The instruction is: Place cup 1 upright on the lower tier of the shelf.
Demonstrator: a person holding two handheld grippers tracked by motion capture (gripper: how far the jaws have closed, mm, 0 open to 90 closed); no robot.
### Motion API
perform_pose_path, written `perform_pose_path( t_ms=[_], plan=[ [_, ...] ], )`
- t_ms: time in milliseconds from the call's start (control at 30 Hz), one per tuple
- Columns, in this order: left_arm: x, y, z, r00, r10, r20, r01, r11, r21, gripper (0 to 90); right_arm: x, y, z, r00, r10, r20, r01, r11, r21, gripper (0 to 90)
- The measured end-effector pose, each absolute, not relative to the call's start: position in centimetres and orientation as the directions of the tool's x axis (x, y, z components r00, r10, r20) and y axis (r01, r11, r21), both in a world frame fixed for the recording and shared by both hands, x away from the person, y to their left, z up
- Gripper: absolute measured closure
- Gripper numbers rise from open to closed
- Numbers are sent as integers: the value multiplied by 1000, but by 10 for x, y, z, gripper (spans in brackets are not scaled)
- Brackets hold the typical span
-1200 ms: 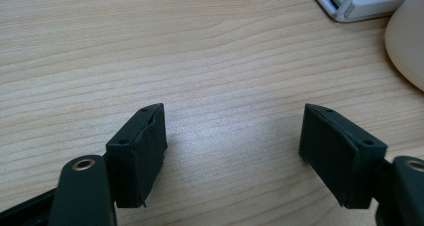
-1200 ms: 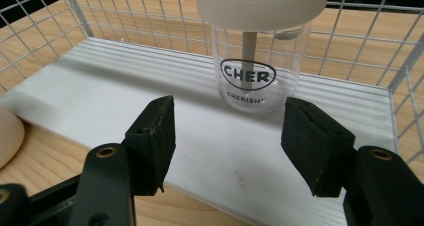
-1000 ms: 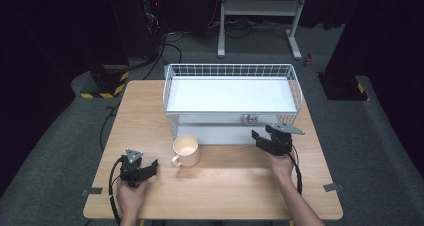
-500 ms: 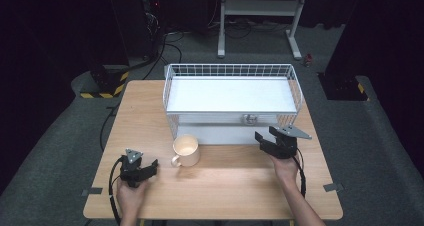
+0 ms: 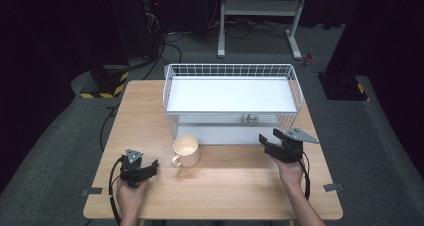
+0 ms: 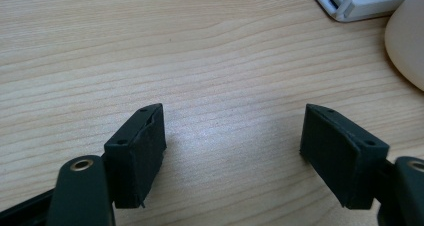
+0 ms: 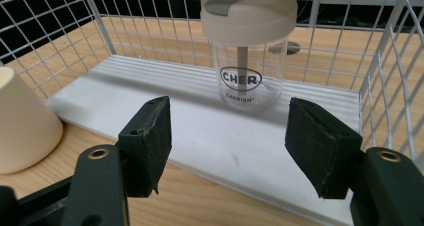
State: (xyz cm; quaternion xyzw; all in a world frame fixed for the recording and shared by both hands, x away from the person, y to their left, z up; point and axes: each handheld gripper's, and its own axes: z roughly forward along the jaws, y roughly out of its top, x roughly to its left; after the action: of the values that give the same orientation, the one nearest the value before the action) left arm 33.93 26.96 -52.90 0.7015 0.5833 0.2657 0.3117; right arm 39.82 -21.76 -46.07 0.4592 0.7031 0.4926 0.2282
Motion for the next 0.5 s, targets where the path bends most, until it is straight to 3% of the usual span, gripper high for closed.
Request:
perform_pose_path(
  t_ms=[500],
  plan=[
    [339,270,-529,179,984,9,653,-126,747,259,382,-230,-457,-476,870,127,409,92,908,349]
  ],
)
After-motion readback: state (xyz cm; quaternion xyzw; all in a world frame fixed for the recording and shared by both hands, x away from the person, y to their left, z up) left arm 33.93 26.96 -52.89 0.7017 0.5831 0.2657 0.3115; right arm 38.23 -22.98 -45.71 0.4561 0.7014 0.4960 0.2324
